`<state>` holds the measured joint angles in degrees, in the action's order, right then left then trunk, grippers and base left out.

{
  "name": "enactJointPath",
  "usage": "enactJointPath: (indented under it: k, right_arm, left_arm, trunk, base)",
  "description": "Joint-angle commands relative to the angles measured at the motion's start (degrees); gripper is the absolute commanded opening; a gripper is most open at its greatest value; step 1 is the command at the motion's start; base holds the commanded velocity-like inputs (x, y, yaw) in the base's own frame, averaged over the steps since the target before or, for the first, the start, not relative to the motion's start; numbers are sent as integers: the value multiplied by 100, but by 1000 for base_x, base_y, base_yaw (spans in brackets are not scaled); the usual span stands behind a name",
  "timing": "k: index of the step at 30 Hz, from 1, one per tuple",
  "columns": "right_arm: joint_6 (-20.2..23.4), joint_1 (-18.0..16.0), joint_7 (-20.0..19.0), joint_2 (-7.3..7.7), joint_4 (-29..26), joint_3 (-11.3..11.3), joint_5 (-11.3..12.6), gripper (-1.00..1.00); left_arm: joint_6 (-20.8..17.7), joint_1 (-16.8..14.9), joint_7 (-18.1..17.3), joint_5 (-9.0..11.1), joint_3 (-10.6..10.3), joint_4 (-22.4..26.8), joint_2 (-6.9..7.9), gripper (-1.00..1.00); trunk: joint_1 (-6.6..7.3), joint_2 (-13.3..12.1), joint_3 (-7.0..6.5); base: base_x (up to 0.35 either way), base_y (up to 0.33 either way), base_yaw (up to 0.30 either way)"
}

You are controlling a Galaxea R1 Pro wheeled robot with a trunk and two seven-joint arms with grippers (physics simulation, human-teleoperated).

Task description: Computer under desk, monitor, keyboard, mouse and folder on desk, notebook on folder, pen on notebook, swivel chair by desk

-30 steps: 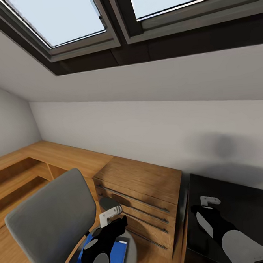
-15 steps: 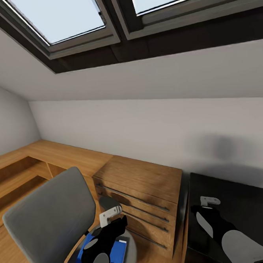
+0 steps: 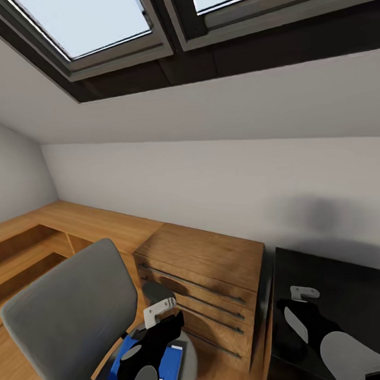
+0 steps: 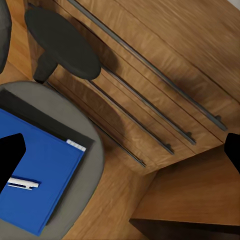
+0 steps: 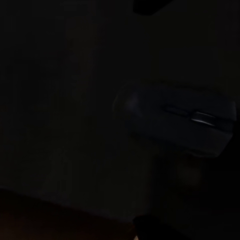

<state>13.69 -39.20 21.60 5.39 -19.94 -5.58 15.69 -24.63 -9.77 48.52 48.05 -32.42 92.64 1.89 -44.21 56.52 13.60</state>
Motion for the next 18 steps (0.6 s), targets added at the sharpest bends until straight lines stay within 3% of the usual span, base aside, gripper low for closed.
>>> enactJointPath:
  k: [1, 6, 12, 18]
  right_arm:
    - [39, -6, 38, 6, -9, -47, 46, 100]
    - [56, -15, 38, 0, 3, -8, 68, 100]
    - [70, -17, 30, 31, 7, 26, 307, 100]
    - [72, -18, 22, 60, 11, 30, 370, 100]
  left_arm:
    - [-15, -8, 44, 29, -10, 8, 4, 100]
    - [-15, -8, 44, 29, -10, 8, 4, 100]
    - [-15, -8, 44, 29, -10, 8, 4, 100]
    - [-15, -8, 44, 29, -10, 8, 4, 100]
  trunk:
    - [-23, 48, 27]
    - [-133, 248, 116]
    - [-265, 489, 224]
    - [-397, 730, 332]
  base:
    - [0, 0, 0]
    - [0, 0, 0]
    - [0, 0, 0]
    - [0, 0, 0]
